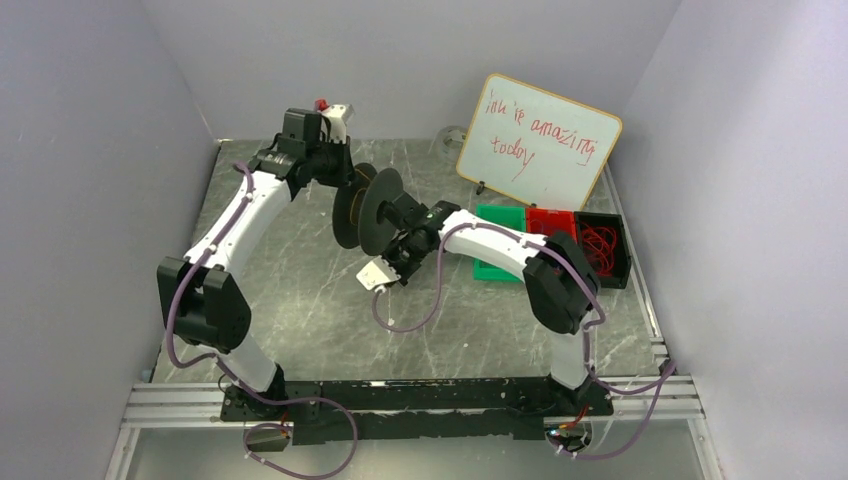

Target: Wrap the cables

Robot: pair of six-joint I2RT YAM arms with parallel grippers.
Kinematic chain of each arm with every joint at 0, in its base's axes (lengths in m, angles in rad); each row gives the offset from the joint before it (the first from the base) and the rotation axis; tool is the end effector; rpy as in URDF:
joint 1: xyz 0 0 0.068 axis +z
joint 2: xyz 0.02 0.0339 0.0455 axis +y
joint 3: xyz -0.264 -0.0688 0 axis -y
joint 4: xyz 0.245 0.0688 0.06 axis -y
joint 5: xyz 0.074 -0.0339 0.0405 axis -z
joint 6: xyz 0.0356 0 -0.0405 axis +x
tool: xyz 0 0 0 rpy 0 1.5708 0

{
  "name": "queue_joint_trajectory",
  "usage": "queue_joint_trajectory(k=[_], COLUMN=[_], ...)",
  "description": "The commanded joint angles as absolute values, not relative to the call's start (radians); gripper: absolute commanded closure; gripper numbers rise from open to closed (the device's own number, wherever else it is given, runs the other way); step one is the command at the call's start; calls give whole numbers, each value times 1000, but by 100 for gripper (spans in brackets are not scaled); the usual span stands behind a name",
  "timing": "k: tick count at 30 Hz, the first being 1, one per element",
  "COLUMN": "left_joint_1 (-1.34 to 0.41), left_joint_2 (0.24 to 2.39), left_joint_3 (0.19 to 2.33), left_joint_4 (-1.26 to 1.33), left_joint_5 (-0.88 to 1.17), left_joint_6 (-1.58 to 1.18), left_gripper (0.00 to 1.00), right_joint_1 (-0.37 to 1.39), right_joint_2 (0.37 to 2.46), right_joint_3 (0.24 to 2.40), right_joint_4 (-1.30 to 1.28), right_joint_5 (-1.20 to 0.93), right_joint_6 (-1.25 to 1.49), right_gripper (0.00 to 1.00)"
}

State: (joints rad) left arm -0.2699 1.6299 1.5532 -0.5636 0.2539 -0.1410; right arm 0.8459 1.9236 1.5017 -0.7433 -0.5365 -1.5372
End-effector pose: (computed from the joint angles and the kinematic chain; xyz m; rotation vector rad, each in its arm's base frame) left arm 0.3556 -0.1077 0.3533 0.2862 2.2158 -0.5069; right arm 0.2520 0.3119 0.2195 -2.4168 0.8084 0.4808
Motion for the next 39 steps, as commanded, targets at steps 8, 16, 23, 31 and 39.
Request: queue_joint_trajectory(k=[8,16,23,31,39], left_joint_1=[-329,-352,-384,-405,-405], left_joint_2=[1662,1670,1653,1640,1635], left_joint_3=[1528,1517,1449,1411,1405], left_joint_4=[-489,-489,-453,-431,-437], left_joint_5=[80,36,66,145,304], left_joint_6=[-188,-184,-99,-12,84], left_gripper=[98,97,98,98,97], right_joint_1=[787,733,622,518,441], right_joint_2=[1975,1999,1972,1935,1920], right_joint_3=[1697,1734,1647,1568,1507], right_joint_4=[-718,-558,-267,-61,104], right_joint_5=[-960,-1113,-1156,-1133,-1105], right_joint_6=[-1199,-910,-598,-419,-255], right_gripper=[100,100,100,100,100])
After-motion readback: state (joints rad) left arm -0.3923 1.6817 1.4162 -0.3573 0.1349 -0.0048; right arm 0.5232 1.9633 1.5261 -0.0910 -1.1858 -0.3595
